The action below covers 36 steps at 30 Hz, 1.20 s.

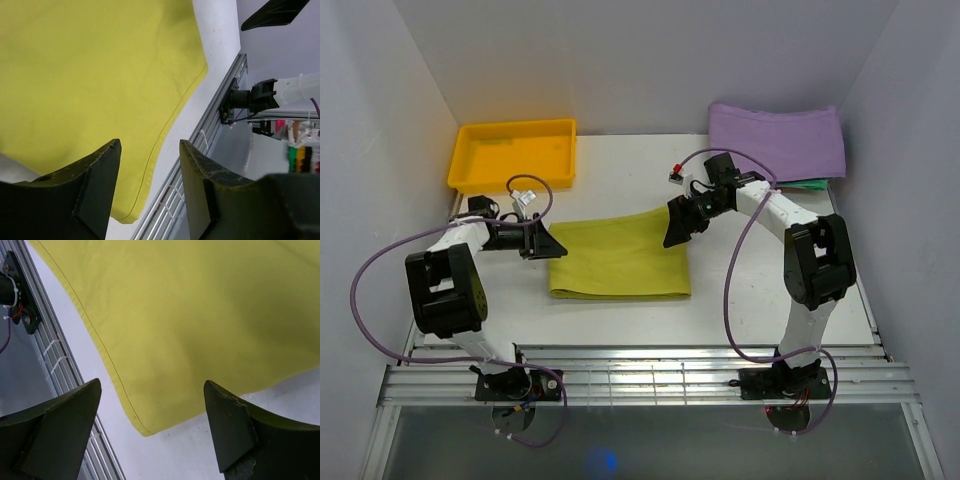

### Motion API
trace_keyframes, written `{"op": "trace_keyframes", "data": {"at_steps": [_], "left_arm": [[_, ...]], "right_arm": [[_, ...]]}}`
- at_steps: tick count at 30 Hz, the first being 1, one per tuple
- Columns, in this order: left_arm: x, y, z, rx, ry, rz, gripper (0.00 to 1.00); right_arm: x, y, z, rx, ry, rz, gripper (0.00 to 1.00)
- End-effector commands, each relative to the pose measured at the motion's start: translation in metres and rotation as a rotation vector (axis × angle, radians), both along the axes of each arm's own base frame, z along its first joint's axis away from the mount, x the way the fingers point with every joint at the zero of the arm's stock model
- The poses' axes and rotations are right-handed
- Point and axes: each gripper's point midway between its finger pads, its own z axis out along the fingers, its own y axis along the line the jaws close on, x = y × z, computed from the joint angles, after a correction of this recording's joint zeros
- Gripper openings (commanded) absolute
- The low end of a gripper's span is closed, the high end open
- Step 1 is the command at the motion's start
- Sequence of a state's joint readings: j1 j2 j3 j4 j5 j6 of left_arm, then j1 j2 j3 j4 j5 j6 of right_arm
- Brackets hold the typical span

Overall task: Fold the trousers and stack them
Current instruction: Fold the trousers, then neatly place the folded trousers to the corner

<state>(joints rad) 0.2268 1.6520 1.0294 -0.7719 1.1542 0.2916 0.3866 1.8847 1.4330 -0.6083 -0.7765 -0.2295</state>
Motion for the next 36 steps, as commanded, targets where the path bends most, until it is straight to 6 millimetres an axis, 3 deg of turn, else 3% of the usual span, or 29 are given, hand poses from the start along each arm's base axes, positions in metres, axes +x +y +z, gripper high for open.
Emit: {"op": "trace_keyframes", "data": {"at_steps": [1, 3, 7, 10, 12, 15, 18, 19, 21, 22, 23, 24, 28, 32, 33, 34, 35, 36], "left_arm": [[-0.026, -0.004, -0.035, 0.027, 0.116, -0.012, 0.59], [-0.026, 0.000, -0.060, 0.066, 0.182, 0.007, 0.56], [-0.015, 0.008, -0.085, 0.108, 0.275, 0.046, 0.50], [-0.002, 0.013, -0.089, 0.134, 0.253, 0.054, 0.50], [0.008, 0.015, -0.080, 0.146, 0.200, 0.051, 0.52], [0.026, 0.023, -0.048, 0.215, 0.011, 0.044, 0.65], [0.050, 0.038, 0.000, 0.359, -0.263, 0.083, 0.79], [0.054, 0.041, 0.028, 0.398, -0.377, 0.102, 0.85], [0.063, 0.046, 0.056, 0.448, -0.532, 0.127, 0.98], [0.064, 0.047, 0.068, 0.460, -0.578, 0.151, 0.98], [0.073, 0.051, 0.096, 0.482, -0.695, 0.214, 0.98], [0.074, 0.055, 0.100, 0.496, -0.700, 0.255, 0.98], [0.068, 0.042, 0.125, 0.483, -0.863, 0.192, 0.98], [0.058, 0.006, 0.102, 0.563, -0.915, -0.006, 0.98], [0.049, -0.019, 0.101, 0.567, -0.957, -0.064, 0.98], [0.049, -0.021, 0.096, 0.613, -0.979, -0.067, 0.98], [0.039, -0.043, 0.079, 0.625, -1.019, -0.135, 0.98], [0.034, -0.052, 0.073, 0.653, -1.044, -0.155, 0.98]], "right_arm": [[-0.027, -0.017, -0.025, -0.079, 0.068, 0.009, 0.88], [-0.036, -0.025, -0.042, -0.124, 0.092, -0.005, 0.86], [-0.045, -0.035, -0.048, -0.154, 0.117, -0.034, 0.85], [-0.038, -0.046, -0.035, -0.183, 0.080, -0.100, 0.88], [-0.034, -0.051, -0.029, -0.186, 0.069, -0.135, 0.92], [-0.026, -0.060, -0.020, -0.180, 0.064, -0.190, 0.94], [-0.030, -0.057, -0.022, -0.148, 0.115, -0.195, 0.93], [-0.039, -0.053, -0.029, -0.124, 0.181, -0.189, 0.91], [-0.049, -0.049, -0.040, -0.099, 0.257, -0.191, 0.89], [-0.054, -0.047, -0.047, -0.085, 0.299, -0.195, 0.89], [-0.065, -0.044, -0.057, -0.059, 0.354, -0.214, 0.90], [-0.068, -0.042, -0.060, -0.040, 0.381, -0.230, 0.90], [-0.079, -0.031, -0.070, 0.051, 0.444, -0.274, 0.90], [-0.090, -0.021, -0.083, 0.078, 0.510, -0.292, 0.81], [-0.090, -0.020, -0.086, 0.078, 0.522, -0.303, 0.80], [-0.091, -0.019, -0.090, 0.079, 0.543, -0.307, 0.77], [-0.090, -0.017, -0.091, 0.086, 0.555, -0.312, 0.70], [-0.085, -0.013, -0.089, 0.099, 0.562, -0.314, 0.63]]}}
